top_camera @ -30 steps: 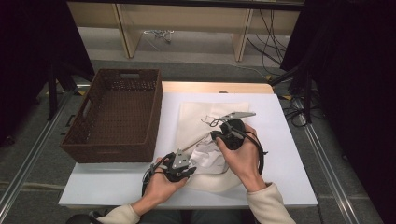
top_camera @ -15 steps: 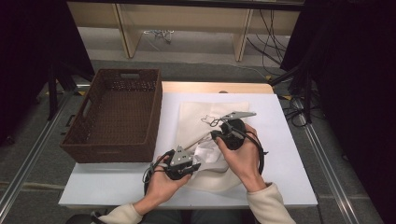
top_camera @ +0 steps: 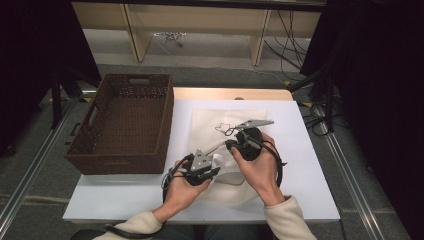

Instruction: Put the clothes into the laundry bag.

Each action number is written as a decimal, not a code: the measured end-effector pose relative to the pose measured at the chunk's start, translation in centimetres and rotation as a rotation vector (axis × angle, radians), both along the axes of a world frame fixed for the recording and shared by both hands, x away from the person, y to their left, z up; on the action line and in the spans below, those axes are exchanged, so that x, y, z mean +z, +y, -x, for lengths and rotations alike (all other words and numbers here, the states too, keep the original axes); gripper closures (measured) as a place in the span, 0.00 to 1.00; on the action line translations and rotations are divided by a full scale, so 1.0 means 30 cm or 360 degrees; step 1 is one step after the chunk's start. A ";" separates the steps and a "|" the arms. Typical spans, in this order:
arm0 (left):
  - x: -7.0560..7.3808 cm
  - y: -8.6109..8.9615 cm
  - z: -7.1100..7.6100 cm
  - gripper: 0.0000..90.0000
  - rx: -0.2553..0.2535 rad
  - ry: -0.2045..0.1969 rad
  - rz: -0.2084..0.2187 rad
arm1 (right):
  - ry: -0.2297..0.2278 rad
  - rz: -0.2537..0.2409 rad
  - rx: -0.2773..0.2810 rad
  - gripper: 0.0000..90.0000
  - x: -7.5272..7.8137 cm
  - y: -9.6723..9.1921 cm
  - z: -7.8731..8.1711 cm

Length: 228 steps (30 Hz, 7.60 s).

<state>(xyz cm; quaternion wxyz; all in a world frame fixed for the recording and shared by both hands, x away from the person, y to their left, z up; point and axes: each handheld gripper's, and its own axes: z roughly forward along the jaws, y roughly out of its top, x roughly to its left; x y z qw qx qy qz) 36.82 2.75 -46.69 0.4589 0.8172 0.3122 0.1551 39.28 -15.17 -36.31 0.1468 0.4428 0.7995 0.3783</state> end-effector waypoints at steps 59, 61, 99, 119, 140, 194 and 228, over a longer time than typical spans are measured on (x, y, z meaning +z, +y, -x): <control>-0.072 0.032 0.082 0.62 -0.0175 -0.0087 -0.0343 | 0.0048 -0.0013 -0.0021 0.98 -0.002 -0.002 -0.002; -0.075 0.031 0.079 0.65 -0.0167 -0.0076 -0.0339 | 0.0028 -0.0017 0.0006 0.98 -0.005 -0.004 -0.006; -0.049 -0.061 -0.059 0.90 -0.0010 -0.0017 -0.0139 | -0.0017 0.0013 0.0012 0.98 -0.001 -0.003 -0.004; -0.016 -0.003 0.022 0.51 -0.0126 -0.0107 -0.0152 | 0.0022 -0.0018 -0.0012 0.98 0.002 -0.003 -0.001; -0.061 -0.003 0.049 0.56 -0.0139 -0.0123 -0.0258 | 0.0060 -0.0023 -0.0027 0.98 0.002 0.002 0.003; -0.080 -0.110 -0.071 0.80 -0.0032 -0.0115 -0.0128 | 0.0051 0.0000 -0.0030 0.98 -0.019 -0.010 -0.020; -0.079 -0.095 -0.037 0.85 -0.0097 -0.0116 -0.0263 | 0.0094 0.0028 -0.0024 0.97 -0.045 -0.010 -0.032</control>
